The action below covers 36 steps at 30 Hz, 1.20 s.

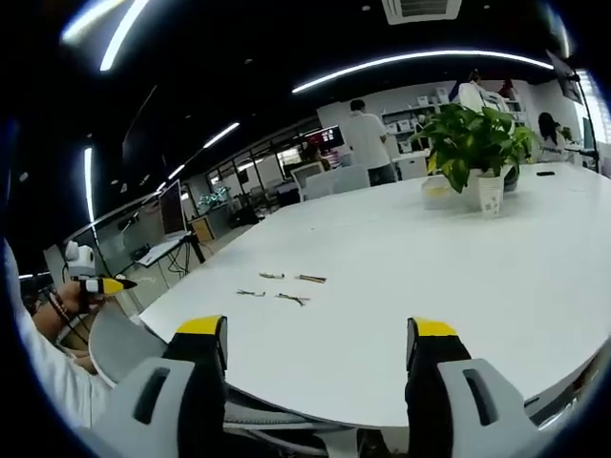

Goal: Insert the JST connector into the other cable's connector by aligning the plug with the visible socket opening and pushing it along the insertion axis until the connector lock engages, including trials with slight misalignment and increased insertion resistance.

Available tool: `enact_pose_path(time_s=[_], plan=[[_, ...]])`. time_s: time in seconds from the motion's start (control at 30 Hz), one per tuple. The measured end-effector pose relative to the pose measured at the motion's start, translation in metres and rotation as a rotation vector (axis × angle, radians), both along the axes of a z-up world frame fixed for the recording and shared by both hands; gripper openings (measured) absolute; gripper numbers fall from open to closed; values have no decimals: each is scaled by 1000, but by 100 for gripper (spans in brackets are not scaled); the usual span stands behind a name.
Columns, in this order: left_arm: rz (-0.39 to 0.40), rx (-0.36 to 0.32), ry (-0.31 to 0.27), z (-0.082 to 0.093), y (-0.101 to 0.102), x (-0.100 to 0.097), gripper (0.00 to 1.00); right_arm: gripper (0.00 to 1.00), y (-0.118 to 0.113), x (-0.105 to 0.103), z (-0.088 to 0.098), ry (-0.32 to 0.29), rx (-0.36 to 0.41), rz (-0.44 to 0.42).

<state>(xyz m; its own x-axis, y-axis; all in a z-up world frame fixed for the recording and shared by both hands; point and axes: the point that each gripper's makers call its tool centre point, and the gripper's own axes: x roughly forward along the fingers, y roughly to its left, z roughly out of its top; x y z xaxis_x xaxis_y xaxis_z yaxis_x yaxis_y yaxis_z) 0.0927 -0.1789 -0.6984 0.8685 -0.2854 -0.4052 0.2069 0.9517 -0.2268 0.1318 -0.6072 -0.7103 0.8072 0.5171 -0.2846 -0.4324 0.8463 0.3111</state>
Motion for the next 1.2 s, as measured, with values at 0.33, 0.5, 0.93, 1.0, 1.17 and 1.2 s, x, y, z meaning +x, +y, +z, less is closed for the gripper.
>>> enact_pose_path(time_s=[0.33, 0.5, 0.93, 1.0, 1.17, 1.2], plan=[[-22, -2, -11, 3, -7, 2, 96, 75, -13, -8, -2, 2, -14, -19], [-8, -27, -19, 6, -5, 3, 96, 75, -18, -11, -8, 23, -12, -35], [-31, 5, 5, 1, -7, 5, 96, 74, -20, -15, -12, 33, -19, -47], [-32, -1, 7, 0, -6, 3, 96, 74, -19, -15, -13, 36, -20, -46], [-23, -1, 12, -2, 0, 0, 96, 74, -15, -14, -14, 38, -24, -42], [-22, -4, 15, -2, 1, 0, 96, 74, -14, -14, -14, 39, -23, -40]])
